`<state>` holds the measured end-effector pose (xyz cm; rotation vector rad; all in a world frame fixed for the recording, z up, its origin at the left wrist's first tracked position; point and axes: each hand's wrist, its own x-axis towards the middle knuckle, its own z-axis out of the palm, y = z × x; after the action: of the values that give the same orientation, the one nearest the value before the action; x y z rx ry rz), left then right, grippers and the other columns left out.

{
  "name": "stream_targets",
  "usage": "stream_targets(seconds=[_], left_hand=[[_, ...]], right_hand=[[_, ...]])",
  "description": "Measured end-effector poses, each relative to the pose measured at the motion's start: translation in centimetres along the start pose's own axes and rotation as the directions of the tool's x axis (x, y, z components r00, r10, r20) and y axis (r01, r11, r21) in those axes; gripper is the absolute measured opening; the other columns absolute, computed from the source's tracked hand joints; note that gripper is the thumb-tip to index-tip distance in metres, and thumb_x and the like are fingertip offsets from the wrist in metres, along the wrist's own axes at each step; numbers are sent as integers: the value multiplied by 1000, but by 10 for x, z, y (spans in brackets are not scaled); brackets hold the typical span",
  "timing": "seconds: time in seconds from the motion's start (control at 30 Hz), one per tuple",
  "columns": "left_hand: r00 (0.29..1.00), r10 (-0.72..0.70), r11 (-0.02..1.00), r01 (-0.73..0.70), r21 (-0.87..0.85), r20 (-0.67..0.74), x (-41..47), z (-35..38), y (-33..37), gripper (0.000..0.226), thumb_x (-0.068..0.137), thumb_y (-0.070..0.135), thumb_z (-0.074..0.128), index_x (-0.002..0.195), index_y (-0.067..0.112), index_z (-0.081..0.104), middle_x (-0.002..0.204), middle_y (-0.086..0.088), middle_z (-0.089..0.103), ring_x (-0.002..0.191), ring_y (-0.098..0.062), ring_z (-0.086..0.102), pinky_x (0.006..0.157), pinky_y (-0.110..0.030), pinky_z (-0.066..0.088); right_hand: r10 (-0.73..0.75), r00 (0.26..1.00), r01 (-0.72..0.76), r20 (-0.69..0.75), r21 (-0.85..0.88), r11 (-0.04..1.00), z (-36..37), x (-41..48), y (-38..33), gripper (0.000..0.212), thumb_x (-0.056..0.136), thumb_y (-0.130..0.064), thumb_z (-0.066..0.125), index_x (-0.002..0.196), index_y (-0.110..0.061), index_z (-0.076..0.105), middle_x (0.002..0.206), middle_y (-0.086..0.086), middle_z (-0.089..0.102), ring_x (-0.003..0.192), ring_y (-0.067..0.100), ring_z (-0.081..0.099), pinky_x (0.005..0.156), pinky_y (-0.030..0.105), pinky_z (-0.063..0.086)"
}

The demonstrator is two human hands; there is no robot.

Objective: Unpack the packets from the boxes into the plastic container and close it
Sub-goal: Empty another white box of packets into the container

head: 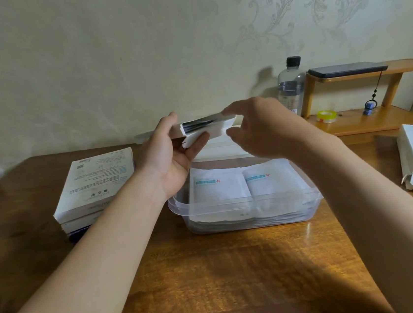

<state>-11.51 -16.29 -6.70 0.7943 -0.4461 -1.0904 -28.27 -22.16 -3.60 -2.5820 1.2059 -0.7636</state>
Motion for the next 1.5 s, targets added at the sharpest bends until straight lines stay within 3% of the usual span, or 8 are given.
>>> stream_targets(seconds=[0.1,0.27,0.4,0.53,0.73,1.07,1.33,1.5], left_hand=[[1000,-9,1000,9,1,7,-1,0,1,43,99,24,64,131,-4,57,107,-21,68,82,-30,73,65,-33,63],[997,-45,998,41,50,70,-4,0,1,46,101,26,60,134,-6,55,106,-22,72,83,-28,74,72,-33,65],[981,-79,983,48,175,176,-8,1,0,34,104,24,52,124,-1,63,117,-23,71,102,-32,71,84,-33,63],[979,-73,980,35,194,192,-8,1,-1,32,104,23,51,121,0,65,118,-21,71,102,-30,71,84,-32,63],[985,-83,975,49,216,153,-8,1,0,42,102,22,55,133,-7,57,125,-27,67,98,-29,71,80,-32,63],[990,-75,977,50,207,117,-6,2,-1,30,102,18,56,120,-5,62,108,-24,72,88,-29,73,71,-31,64],[999,-26,993,23,115,22,2,-2,-3,41,98,16,63,131,-7,55,122,-26,68,93,-32,73,66,-33,63],[1000,10,996,-8,83,-17,7,-3,-4,21,96,10,64,113,-2,59,111,-22,64,93,-32,70,67,-35,62]], right_hand=[[-3,999,5,-50,50,999,-1,2,1,26,90,-29,55,113,-32,66,93,3,71,86,26,68,85,41,56],[-30,998,31,58,-22,999,4,-2,-3,49,90,-23,52,137,-37,54,99,6,71,93,29,67,86,44,56],[-15,989,22,148,-47,999,11,-1,-5,29,90,-24,42,111,-34,59,84,0,69,67,25,70,72,43,59],[-28,976,35,217,-31,999,16,-1,-7,29,97,-18,35,111,-25,58,65,-4,71,44,14,66,63,39,60],[-53,980,62,192,-41,997,11,1,-1,22,103,-26,49,114,-29,67,61,-7,71,45,11,66,65,41,61],[-50,999,49,-16,-51,998,4,2,-1,24,81,-36,79,62,-26,68,62,-2,70,62,19,68,66,41,60],[-143,990,144,-19,238,961,-15,0,8,10,81,-23,80,77,-13,78,64,-3,73,55,7,67,56,22,57],[-144,988,153,-52,302,941,-13,1,21,13,82,-22,80,71,-18,74,66,-2,73,62,22,68,53,26,53]])
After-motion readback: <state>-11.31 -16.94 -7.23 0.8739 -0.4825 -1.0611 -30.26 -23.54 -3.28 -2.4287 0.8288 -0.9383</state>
